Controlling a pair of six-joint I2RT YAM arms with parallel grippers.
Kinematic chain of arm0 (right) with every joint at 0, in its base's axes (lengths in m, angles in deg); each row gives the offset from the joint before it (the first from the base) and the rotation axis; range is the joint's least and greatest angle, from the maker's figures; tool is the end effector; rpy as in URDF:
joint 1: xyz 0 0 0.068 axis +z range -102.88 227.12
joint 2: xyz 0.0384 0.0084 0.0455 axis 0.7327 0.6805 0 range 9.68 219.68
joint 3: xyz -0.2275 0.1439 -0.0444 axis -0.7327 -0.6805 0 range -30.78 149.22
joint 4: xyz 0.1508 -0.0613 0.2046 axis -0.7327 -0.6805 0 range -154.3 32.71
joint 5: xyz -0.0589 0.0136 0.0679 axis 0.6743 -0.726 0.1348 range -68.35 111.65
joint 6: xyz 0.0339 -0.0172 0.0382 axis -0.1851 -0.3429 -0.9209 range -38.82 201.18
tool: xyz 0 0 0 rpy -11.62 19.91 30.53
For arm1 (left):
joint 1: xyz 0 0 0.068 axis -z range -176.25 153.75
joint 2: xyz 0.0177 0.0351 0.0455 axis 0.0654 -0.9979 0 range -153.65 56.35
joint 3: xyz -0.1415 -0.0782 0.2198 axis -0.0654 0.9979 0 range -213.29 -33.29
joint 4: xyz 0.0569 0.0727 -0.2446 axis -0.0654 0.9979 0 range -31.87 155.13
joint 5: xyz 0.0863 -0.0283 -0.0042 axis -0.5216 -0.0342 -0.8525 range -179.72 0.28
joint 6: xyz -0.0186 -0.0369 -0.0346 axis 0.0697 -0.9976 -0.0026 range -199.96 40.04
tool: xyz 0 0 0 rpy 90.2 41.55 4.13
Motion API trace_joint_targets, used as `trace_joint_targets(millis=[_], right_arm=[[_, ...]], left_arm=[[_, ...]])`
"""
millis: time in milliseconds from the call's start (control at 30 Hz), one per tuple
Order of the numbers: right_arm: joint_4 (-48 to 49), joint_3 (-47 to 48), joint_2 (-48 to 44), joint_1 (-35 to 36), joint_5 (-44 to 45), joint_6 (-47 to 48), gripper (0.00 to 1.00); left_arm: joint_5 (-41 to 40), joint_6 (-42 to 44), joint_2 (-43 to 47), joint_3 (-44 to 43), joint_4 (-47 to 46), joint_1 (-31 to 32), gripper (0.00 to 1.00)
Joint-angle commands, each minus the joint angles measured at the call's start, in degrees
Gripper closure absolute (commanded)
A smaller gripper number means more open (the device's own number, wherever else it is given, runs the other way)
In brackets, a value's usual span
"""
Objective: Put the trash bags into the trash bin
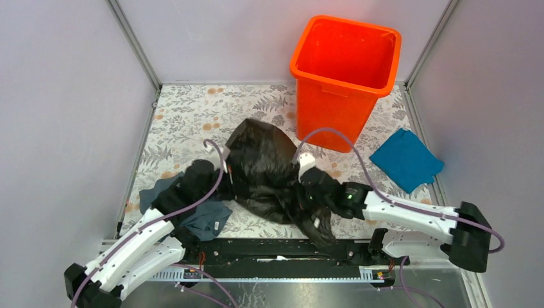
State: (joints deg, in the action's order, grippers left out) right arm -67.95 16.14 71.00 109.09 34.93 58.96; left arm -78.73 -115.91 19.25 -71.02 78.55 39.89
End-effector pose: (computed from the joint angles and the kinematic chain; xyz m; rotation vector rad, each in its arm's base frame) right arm 0.1218 0.2114 0.2962 -0.5576 1.9908 0.7015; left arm 0.1222 -0.0976 0.2986 0.1416 2.0440 -1.0043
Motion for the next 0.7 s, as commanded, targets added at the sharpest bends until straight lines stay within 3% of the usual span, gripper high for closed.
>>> trace_joint_targets(millis=[0,167,267,300,367,500,533,667], right_arm=[[-4.45,-0.78,-1.13,-0.1,2.0,-3.77,1.0],[-13.1,19.06,1.8,-0.08,8.61,8.16,0.97],[-18.56,26.52,3.9,-0.1,12.3,11.42,0.89],[-20.54,27.14,4.07,-0.1,14.08,10.9,0.81],[-24.78,26.06,3.25,-0.1,15.16,8.26,0.55],[-26.72,17.99,-4.21,-0.11,5.32,3.2,0.07],[-25.78,16.06,-6.53,-0.1,0.29,2.5,0.01],[-28.63,15.02,-11.53,-0.1,-8.65,0.9,0.0]], left_arm=[[-5.16,-0.37,1.5,-3.7,8.21,-0.19,1.0],[-4.66,7.14,-8.02,-27.87,11.36,-0.19,1.0],[-2.49,7.21,-11.44,-34.88,8.99,-0.19,1.0],[-2.07,7.2,-11.93,-35.73,7.53,-0.19,1.0],[-2.62,7.23,-12.43,-36.31,5.04,-0.19,1.0],[-2.88,7.71,-14.77,-36.44,3.83,-0.24,1.0],[-2.63,7.11,-15.36,-36.38,3.77,-0.2,1.0],[1.86,4.27,-16.76,-34.73,1.63,-0.19,1.0]])
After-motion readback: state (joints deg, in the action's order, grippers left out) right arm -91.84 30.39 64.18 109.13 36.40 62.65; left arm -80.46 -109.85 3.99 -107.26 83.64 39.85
